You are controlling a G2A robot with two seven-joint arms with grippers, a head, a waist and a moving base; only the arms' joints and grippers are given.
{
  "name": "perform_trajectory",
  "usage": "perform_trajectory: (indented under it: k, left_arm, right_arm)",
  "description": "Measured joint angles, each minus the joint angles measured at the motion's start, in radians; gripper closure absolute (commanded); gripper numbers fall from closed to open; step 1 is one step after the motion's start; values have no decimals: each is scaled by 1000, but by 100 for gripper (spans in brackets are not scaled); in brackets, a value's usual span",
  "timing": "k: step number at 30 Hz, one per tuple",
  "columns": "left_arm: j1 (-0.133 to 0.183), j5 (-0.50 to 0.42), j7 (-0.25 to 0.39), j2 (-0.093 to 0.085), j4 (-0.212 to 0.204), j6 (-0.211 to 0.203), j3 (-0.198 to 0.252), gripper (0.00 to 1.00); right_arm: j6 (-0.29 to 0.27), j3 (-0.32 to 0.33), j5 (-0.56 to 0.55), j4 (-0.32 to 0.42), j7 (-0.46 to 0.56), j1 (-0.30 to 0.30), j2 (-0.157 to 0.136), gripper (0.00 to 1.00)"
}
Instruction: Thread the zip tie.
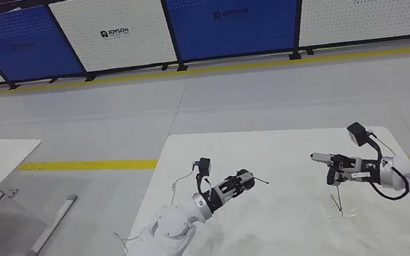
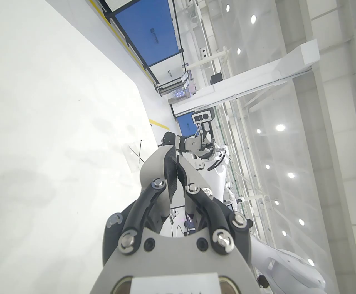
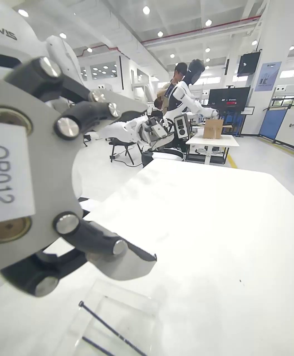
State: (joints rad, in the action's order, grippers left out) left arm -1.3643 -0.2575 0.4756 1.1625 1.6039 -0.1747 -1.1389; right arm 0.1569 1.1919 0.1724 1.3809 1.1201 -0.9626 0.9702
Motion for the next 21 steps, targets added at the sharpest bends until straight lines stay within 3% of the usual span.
perform_trajectory:
  k: [10,13,17,21]
  left_arm:
    - [0,0,0,0,0,0,0,100]
    - [0,0,0,0,0,0,0,100]
    - [0,0,0,0,0,0,0,100]
    - [0,0,0,0,0,0,0,100]
  right_arm:
    - [-4,-3,-60,4,6,-5,-7,0]
    - [41,2,-144,27,23,0,-18,0]
    - [158,-35,-305,79,5,10,-24,0]
    - [148,-46,-318,97,-10,6,-22,0]
